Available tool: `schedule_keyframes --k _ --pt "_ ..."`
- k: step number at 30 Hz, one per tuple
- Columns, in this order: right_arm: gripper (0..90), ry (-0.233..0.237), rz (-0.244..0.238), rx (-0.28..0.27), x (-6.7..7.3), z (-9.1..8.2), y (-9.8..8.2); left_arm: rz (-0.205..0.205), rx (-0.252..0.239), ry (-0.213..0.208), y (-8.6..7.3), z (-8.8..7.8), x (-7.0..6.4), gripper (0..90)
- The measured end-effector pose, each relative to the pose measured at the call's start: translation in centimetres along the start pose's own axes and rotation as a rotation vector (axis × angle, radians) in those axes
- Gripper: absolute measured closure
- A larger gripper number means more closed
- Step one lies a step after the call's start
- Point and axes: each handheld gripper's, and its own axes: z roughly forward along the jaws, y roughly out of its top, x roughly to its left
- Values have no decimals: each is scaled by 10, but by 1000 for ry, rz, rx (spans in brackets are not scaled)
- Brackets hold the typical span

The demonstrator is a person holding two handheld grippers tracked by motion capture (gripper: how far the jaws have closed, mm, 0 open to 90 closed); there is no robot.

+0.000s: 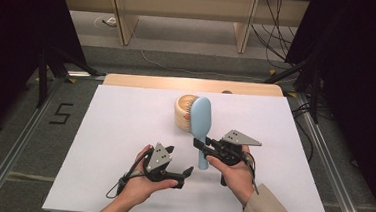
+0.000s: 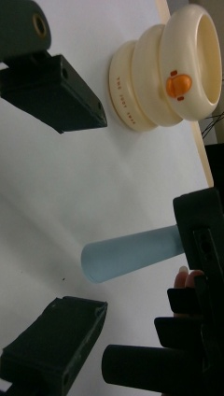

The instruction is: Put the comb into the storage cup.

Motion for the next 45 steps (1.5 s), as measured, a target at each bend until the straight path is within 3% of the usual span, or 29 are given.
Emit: schedule_keyframes --k 8,21,45 --pt "704 14 -7 3 6 3 -1 -11 6 -27 -3 17 -4 146" --pt "704 23 -17 5 10 5 -2 -4 1 -43 -4 29 -8 185" --pt "703 32 -27 9 13 8 -4 9 -33 -64 -5 37 -12 400"
